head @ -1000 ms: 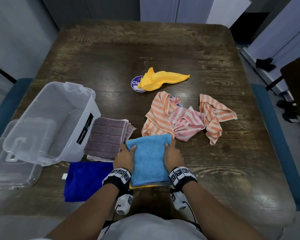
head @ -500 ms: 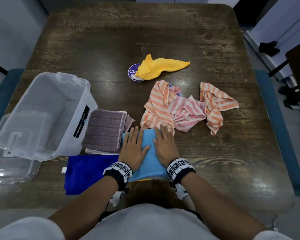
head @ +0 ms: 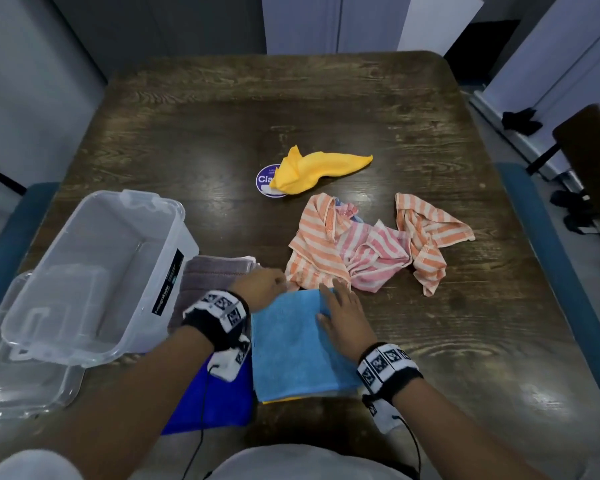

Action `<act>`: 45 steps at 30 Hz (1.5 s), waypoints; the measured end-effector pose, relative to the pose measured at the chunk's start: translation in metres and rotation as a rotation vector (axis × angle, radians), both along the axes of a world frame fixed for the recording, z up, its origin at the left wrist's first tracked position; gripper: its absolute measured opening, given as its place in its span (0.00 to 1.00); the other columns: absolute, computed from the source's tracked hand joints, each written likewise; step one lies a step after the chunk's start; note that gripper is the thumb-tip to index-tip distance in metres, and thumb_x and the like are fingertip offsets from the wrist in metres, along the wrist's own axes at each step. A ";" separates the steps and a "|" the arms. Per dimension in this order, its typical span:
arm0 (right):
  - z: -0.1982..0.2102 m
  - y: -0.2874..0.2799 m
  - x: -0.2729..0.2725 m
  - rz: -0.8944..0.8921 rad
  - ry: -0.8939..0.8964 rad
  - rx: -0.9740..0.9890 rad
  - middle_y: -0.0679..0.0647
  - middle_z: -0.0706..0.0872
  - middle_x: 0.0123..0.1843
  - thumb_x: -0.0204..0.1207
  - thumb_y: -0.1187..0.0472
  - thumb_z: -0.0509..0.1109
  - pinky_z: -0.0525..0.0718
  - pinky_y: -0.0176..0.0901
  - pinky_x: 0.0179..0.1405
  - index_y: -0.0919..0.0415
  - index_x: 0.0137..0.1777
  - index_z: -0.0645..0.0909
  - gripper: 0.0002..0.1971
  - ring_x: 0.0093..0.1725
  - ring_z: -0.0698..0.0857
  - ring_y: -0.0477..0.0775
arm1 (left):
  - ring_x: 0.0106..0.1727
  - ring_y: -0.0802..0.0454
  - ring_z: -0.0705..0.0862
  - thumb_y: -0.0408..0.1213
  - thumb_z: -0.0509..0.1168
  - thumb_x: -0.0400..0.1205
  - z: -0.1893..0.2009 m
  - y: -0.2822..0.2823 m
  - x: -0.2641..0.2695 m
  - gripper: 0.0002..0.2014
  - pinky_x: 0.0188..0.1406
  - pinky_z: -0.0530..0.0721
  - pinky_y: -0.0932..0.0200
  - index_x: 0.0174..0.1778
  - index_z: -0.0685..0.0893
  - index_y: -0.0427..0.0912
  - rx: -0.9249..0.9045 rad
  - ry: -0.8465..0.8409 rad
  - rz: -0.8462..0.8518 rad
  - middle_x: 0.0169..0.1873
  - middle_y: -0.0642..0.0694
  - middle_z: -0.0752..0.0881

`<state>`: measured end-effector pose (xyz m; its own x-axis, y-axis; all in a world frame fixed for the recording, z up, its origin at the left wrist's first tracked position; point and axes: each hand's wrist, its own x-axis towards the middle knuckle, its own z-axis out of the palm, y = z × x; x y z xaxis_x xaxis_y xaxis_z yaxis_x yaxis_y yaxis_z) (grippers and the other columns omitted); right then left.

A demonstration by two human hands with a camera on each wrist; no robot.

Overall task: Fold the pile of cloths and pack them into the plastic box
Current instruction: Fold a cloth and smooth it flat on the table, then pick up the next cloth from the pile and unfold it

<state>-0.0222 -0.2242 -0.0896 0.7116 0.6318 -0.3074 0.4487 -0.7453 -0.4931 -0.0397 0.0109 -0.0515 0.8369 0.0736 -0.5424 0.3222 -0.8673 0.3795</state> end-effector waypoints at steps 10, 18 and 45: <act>0.015 0.010 -0.001 0.146 -0.028 0.105 0.59 0.52 0.89 0.89 0.56 0.58 0.52 0.58 0.86 0.50 0.87 0.61 0.26 0.87 0.52 0.65 | 0.68 0.38 0.81 0.46 0.62 0.87 0.000 0.062 0.152 0.19 0.66 0.81 0.43 0.72 0.81 0.45 0.252 -0.194 0.041 0.71 0.39 0.80; -0.021 0.019 -0.002 0.144 -0.110 0.097 0.57 0.54 0.90 0.88 0.41 0.49 0.39 0.57 0.86 0.44 0.88 0.56 0.29 0.89 0.49 0.61 | 0.84 0.31 0.61 0.46 0.63 0.87 -0.066 0.062 0.195 0.29 0.78 0.68 0.37 0.85 0.66 0.48 0.363 -0.187 0.045 0.87 0.37 0.52; -0.036 0.009 -0.008 0.238 -0.135 0.021 0.63 0.62 0.87 0.89 0.40 0.51 0.45 0.59 0.86 0.51 0.89 0.54 0.32 0.88 0.56 0.64 | 0.86 0.45 0.61 0.42 0.57 0.90 -0.116 0.036 0.211 0.26 0.84 0.59 0.39 0.84 0.67 0.39 0.237 -0.334 0.212 0.84 0.42 0.65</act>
<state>-0.0298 -0.2153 -0.1260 0.5758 0.7915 -0.2051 0.6729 -0.6012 -0.4310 0.1709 0.0473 -0.1675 0.9159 0.3520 -0.1930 0.3961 -0.8707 0.2916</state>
